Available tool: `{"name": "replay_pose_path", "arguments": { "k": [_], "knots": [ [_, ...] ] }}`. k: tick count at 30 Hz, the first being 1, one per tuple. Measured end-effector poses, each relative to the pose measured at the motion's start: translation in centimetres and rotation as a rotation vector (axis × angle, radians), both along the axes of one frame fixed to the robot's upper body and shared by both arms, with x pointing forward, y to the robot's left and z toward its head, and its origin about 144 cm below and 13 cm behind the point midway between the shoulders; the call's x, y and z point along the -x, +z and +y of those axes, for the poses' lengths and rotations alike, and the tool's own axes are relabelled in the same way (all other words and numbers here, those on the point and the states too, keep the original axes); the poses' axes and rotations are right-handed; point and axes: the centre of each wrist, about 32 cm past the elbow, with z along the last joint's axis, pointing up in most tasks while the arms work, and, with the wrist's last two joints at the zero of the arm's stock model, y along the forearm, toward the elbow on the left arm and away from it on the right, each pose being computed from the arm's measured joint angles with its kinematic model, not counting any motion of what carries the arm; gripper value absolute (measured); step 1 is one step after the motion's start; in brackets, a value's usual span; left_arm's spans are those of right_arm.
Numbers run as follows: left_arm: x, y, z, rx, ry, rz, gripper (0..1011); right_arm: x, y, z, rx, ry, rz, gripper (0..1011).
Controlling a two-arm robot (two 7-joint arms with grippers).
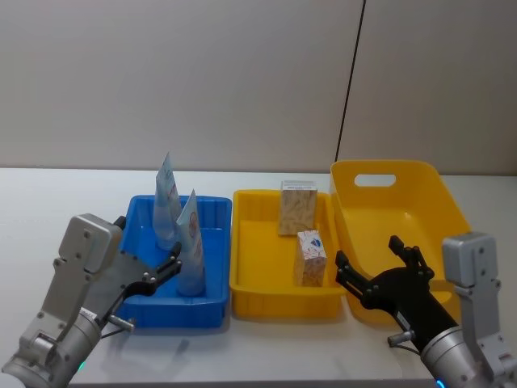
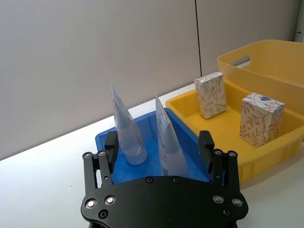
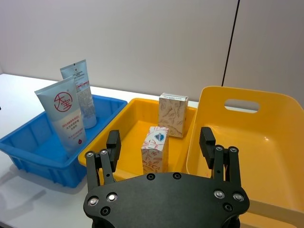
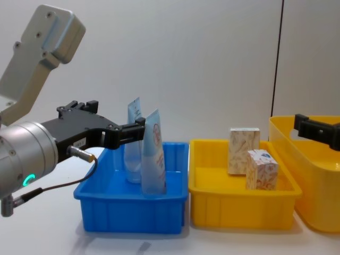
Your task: Bimanual collaborative sorting of washing and personal care products
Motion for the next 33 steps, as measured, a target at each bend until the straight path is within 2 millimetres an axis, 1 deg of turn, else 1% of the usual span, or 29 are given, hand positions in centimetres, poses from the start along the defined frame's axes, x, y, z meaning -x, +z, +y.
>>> {"name": "replay_pose_path", "arguments": {
  "k": [33],
  "knots": [
    [0.0,0.0,0.0,0.0,0.0,0.0,1001,0.0,0.0,0.0,0.0,0.0,0.0,1003]
  ]
}}
